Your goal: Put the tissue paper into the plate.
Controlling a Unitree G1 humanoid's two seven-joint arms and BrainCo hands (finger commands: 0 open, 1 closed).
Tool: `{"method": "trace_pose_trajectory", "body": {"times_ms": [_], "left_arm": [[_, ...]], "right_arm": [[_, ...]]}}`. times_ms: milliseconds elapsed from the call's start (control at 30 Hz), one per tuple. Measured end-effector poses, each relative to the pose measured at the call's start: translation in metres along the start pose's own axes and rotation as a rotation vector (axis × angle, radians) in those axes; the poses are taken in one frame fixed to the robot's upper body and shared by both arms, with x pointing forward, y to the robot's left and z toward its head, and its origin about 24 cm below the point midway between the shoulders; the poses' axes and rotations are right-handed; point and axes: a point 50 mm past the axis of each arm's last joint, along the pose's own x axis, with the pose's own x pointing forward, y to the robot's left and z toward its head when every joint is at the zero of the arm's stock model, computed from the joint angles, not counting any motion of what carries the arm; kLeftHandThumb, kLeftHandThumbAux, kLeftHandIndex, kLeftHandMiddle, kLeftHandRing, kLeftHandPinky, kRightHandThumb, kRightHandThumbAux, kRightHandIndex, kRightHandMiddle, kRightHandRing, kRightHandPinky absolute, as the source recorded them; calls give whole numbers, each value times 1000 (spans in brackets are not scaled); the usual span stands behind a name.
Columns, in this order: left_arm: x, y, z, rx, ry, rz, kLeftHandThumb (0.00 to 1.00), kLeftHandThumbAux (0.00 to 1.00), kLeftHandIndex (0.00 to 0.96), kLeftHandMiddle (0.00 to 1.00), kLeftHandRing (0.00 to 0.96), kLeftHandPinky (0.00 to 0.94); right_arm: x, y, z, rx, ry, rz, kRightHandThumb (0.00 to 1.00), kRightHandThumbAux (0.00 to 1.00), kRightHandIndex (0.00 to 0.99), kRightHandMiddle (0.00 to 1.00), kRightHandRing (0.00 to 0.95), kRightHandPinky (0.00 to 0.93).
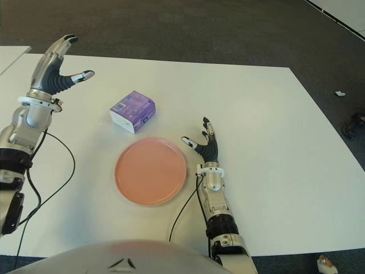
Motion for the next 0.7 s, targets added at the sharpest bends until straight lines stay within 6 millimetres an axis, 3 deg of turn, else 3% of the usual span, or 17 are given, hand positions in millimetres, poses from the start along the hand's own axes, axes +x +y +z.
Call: {"method": "trace_pose_trajectory", "body": {"times_ms": [300, 533, 700], "left_arm": [[15, -21, 18, 103, -111, -116, 240, 222, 0, 0, 0, 0], [11, -55, 24, 181, -225, -213, 218, 267, 0, 0, 0, 0], [7, -68, 29, 209, -311, -285, 209, 289, 0, 0, 0, 0]], "right_arm": [[1, 0, 0, -4, 1, -4, 10, 705, 0, 0, 0, 0], [2, 1, 0, -5, -1, -3, 7, 706, 0, 0, 0, 0], [3, 2, 1, -4, -3, -1, 5, 707, 0, 0, 0, 0]]}}
